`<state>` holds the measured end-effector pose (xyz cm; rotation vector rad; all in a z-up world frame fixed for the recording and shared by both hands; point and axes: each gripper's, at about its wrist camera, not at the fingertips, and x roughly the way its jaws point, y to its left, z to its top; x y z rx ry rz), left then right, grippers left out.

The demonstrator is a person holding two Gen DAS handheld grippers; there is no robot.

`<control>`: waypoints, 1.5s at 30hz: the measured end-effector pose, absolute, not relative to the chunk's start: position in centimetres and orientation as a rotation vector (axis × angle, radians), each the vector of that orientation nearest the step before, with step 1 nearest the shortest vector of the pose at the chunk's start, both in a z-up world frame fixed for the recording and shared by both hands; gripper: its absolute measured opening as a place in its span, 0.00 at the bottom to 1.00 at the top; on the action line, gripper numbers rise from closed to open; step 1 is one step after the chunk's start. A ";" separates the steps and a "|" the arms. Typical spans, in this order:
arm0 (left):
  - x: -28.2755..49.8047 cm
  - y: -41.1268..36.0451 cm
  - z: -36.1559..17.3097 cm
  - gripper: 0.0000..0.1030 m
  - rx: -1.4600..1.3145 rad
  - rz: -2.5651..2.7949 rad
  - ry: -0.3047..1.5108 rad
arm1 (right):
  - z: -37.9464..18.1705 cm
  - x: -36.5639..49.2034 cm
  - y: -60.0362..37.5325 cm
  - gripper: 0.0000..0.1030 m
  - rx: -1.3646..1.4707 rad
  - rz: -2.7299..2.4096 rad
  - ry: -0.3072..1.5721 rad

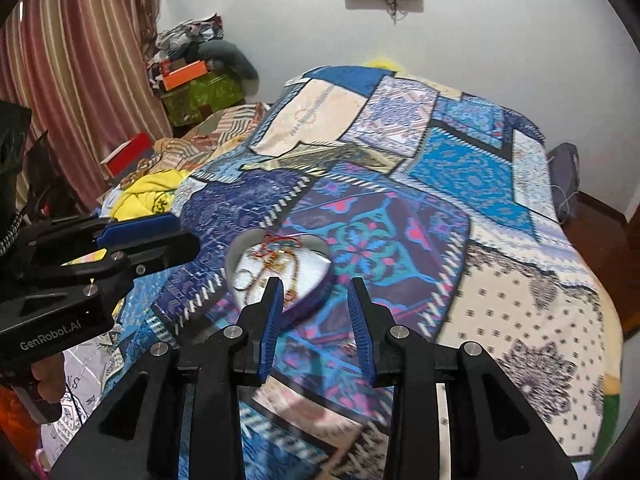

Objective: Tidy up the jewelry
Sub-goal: 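Grasp a silver ring with the left tool while the right tool grasps a silver stud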

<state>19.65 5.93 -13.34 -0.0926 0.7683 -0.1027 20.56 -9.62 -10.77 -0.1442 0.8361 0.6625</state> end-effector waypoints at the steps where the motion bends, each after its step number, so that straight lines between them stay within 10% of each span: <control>1: 19.7 5.5 -13.4 0.28 -0.091 -0.109 0.773 | -10.7 20.5 -10.2 0.29 -0.141 0.651 0.833; 34: 23.2 -0.8 -23.4 0.23 -0.094 -0.217 0.997 | -19.6 22.9 -12.8 0.29 -0.123 0.685 1.066; 45: 24.3 -2.1 -23.8 0.23 -0.053 -0.232 0.999 | -19.7 22.3 -12.8 0.08 -0.148 0.670 1.020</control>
